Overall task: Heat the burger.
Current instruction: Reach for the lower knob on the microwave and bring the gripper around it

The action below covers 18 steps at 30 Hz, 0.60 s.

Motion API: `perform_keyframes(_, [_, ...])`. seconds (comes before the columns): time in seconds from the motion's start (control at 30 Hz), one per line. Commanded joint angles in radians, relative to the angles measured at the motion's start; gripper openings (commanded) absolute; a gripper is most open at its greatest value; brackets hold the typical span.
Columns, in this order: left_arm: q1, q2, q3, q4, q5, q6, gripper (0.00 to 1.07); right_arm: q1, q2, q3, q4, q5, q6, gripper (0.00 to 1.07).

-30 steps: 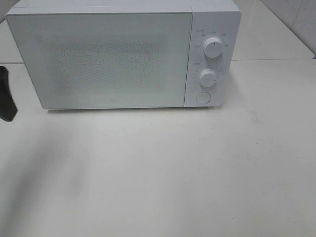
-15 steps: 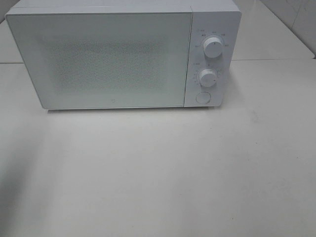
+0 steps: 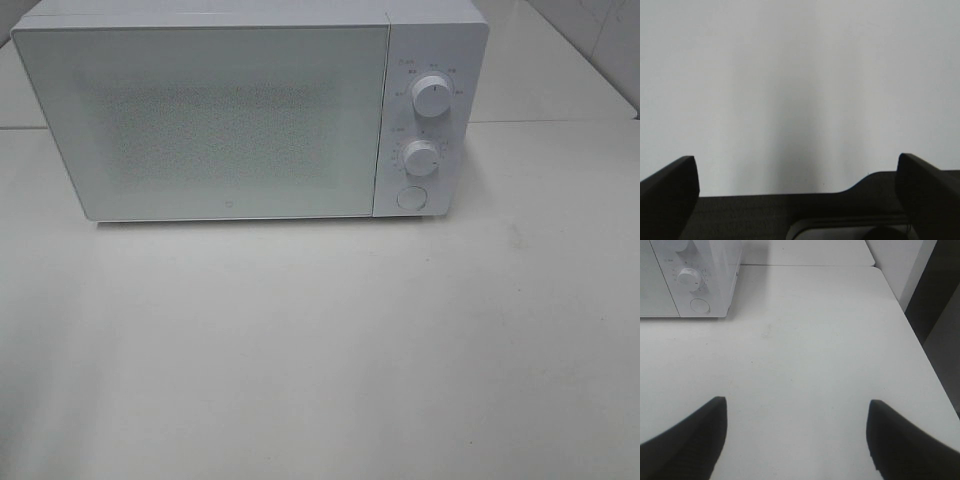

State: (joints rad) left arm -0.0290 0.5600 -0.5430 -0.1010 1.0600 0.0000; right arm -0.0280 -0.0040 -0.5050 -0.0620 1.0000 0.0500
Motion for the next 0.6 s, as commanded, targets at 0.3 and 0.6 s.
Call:
perform_keyframes(0.3, [0.003, -0.373, 0.025, 0.029, 0.012, 0.0, 1.0, -0.006, -0.027, 0.006, 0.003, -0.006, -0.008, 0.76])
perform_keyframes(0.6, [0.003, -0.592, 0.025, 0.026, 0.011, 0.0, 1.0, -0.006, -0.027, 0.006, 0.003, -0.006, -0.008, 0.76])
